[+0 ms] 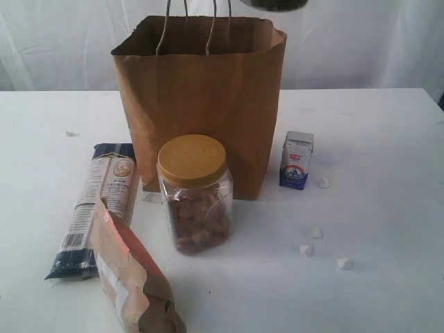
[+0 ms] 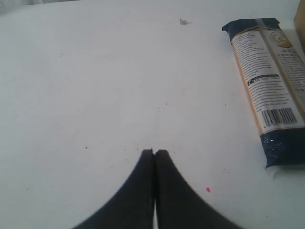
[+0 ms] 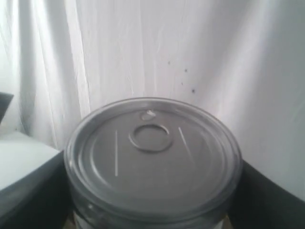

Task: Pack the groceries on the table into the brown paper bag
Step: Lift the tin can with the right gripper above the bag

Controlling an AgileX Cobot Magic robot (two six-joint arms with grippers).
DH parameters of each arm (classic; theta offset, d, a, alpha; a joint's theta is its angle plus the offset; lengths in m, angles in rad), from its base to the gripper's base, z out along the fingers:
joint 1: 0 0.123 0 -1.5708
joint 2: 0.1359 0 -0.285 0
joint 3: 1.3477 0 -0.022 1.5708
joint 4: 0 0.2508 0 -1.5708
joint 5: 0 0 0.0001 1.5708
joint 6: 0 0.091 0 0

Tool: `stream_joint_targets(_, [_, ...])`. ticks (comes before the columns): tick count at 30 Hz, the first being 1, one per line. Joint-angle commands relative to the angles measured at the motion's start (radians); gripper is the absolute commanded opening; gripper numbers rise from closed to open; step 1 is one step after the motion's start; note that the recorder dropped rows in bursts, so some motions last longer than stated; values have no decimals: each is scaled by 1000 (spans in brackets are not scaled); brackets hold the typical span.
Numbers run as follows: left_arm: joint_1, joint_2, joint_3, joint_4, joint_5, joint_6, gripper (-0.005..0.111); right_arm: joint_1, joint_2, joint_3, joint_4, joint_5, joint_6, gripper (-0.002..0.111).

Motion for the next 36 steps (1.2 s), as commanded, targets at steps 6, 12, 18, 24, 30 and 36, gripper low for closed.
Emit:
stream_joint_targets(6, [-3, -5, 0, -5, 1, -1, 0, -3, 142, -11, -10, -377, -146, 19])
stream_joint_targets(12, [-3, -5, 0, -5, 1, -1, 0, -3, 232, -11, 95, -435, -285, 19])
stream_joint_targets(18, [-3, -5, 0, -5, 1, -1, 0, -3, 289, -11, 358, -634, -397, 19])
stream_joint_targets(24, [-3, -5, 0, -5, 1, -1, 0, -3, 304, -11, 540, -722, -452, 19])
stream_joint_targets(30, [-3, -5, 0, -5, 1, -1, 0, -3, 345, -11, 556, -767, -504, 19])
stream_joint_targets(36, [-3, -5, 0, -5, 1, -1, 0, -3, 413, -11, 548, -769, -440, 19])
